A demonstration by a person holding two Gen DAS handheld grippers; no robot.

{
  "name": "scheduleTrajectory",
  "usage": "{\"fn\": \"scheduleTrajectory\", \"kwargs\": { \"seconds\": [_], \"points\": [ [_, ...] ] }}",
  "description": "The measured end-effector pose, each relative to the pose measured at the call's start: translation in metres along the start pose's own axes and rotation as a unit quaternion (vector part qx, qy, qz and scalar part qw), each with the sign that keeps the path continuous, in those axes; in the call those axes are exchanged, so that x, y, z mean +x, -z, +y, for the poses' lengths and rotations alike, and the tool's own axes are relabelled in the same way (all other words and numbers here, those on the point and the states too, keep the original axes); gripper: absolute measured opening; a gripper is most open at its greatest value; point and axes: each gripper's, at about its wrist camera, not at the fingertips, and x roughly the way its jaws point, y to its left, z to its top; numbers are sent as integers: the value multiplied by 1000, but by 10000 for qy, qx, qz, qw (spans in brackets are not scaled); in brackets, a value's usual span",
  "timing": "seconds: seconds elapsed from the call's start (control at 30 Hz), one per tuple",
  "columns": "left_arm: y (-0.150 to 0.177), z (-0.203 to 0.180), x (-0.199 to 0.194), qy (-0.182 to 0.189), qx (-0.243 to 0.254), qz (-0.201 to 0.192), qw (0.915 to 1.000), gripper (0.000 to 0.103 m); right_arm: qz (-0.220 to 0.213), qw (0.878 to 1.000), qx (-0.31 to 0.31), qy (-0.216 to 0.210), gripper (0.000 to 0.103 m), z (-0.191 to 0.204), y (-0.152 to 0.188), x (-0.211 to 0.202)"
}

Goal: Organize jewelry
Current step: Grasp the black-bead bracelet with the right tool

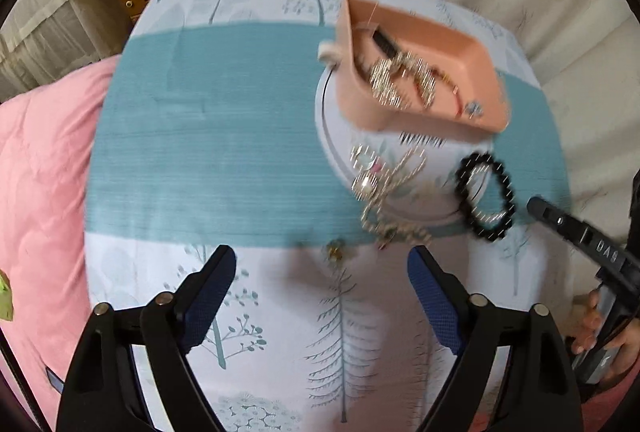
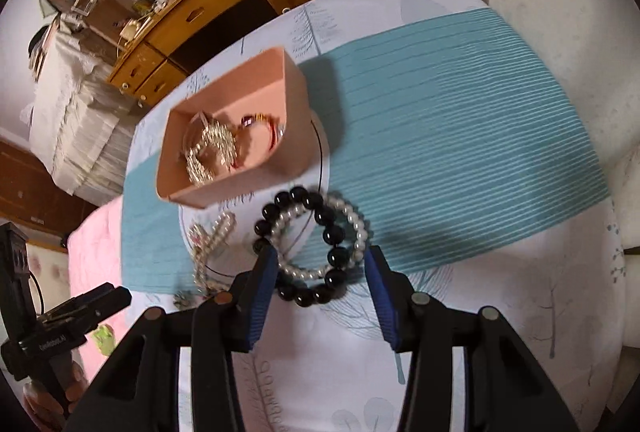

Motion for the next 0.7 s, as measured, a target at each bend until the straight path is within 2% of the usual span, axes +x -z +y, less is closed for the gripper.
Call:
{"fn": "scheduleTrajectory", "kwargs": {
  "seconds": [0.03,0.07,0.13,0.27,0.37,0.47,0.53,0.6,0.63,0.7],
  "points": [
    [6,0,5,-18,7,5,10000,73,6,10000,-62,33,35,1,2,3],
    [12,1,10,-11,24,-2,10000,70,9,9999,-118,65,28,2,4,7],
    [22,2,17,23,51,-82,10000,68,-93,9997,-200,87,24,4,7,11],
    [34,4,24,132,138,-291,9994,68,-246,9977,-564,282,23,14,7,16],
    [33,5,29,153,105,-364,9992,60,-296,9966,-622,457,23,16,5,20],
    [26,6,33,266,87,-444,9986,58,-412,9954,-698,521,23,19,6,22],
    [22,6,37,293,90,-456,9985,53,-384,9946,-747,606,23,19,7,27],
    [22,5,41,272,122,-460,9985,50,-359,9944,-741,663,16,18,7,30],
    [22,4,40,262,188,-507,9982,45,-357,9945,-712,676,14,17,7,31],
    [23,2,41,226,321,-513,9979,42,-391,9952,-642,621,14,15,8,31]
  ]
}}
